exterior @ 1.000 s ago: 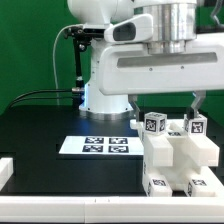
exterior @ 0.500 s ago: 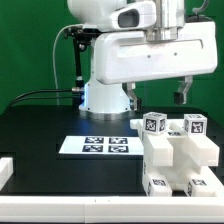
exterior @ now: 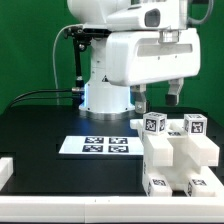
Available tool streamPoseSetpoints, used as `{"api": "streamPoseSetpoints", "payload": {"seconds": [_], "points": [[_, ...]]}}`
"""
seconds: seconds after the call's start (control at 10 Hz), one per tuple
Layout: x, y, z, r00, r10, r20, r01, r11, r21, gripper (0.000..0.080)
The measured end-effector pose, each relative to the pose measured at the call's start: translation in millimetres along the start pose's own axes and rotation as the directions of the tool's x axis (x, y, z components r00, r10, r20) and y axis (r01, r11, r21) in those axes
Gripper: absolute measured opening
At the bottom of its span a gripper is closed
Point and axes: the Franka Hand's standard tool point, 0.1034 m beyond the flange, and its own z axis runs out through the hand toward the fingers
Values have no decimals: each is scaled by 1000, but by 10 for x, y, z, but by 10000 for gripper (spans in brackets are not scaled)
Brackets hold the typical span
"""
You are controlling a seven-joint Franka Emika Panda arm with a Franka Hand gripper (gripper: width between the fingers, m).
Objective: Assemble chair
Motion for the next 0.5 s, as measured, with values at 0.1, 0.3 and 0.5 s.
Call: {"api": "streamPoseSetpoints", "payload": {"seconds": [0.1, 0.3, 0.5], "points": [[-26, -13, 84, 999, 36, 6, -36, 999, -3, 649], [-59, -75, 176, 999, 49, 11, -49, 999, -5, 649], [-69, -83, 193, 995, 96, 8, -96, 995, -12, 649]]}}
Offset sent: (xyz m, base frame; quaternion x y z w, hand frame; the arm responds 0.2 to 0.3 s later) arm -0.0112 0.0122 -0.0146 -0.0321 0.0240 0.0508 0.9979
